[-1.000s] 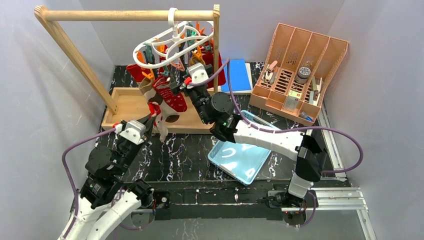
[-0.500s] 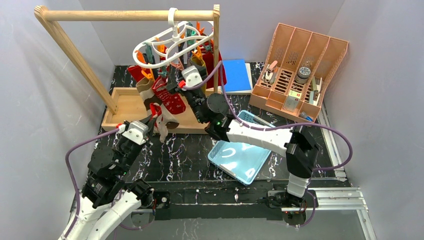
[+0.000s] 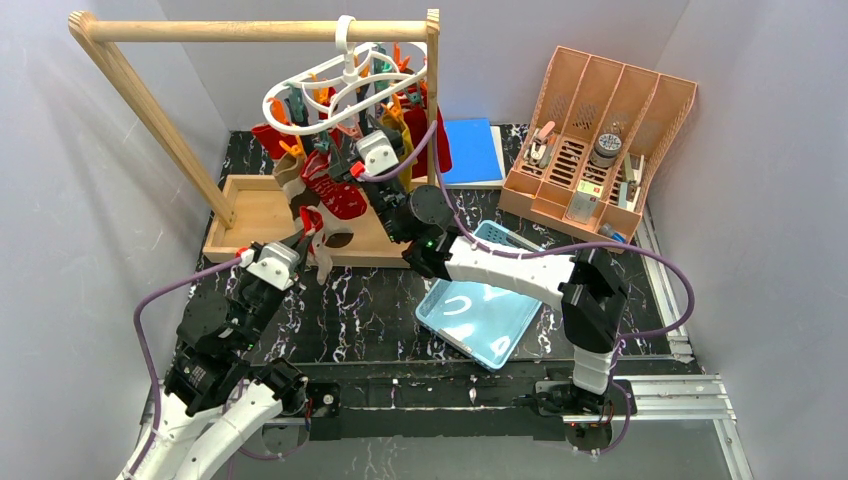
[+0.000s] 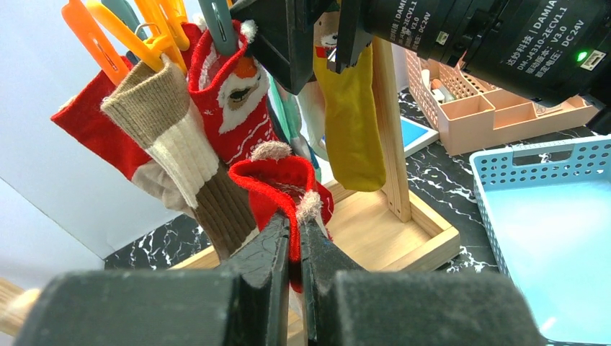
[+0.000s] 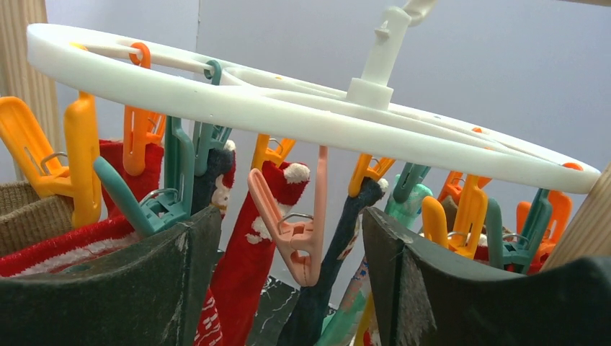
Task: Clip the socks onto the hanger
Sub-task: Open the clamp at the hanger.
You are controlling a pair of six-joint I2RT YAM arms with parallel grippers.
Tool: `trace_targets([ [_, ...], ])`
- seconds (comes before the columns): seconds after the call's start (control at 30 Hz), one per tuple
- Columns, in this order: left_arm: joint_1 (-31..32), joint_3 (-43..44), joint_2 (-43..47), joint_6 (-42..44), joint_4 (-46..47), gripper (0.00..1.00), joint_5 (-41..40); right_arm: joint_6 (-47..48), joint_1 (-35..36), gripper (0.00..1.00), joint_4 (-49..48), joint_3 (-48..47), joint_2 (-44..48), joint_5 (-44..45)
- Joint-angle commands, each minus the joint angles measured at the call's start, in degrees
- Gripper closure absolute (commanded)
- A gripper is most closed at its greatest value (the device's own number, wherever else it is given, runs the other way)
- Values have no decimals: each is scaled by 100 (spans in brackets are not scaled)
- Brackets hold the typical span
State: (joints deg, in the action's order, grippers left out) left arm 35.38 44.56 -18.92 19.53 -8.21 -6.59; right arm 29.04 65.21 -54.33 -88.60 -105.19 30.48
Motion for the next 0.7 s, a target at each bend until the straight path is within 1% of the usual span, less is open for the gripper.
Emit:
trace_targets([
  [0.0, 4, 8, -29, 110, 108, 100, -44, 95, -26, 23, -403, -340, -10, -118],
  [0.23, 3, 6, -33, 113, 95, 100, -46, 54, -26, 32, -353, -399, -34, -210],
  [0.3, 4, 9, -42, 104, 100, 100, -49, 49, -26, 33, -351, -425, -38, -226],
  [0.4, 4, 9, -34, 95, 109, 100, -44, 46, -34, 29, -351, -447, -49, -233],
  [0.5, 4, 7, -33, 95, 97, 100, -52, 45, -27, 28, -357, -465, -53, -240],
  [0.67, 4, 1, -29, 78, 93, 100, -55, 8, -26, 31, -299, -491, -52, -285],
])
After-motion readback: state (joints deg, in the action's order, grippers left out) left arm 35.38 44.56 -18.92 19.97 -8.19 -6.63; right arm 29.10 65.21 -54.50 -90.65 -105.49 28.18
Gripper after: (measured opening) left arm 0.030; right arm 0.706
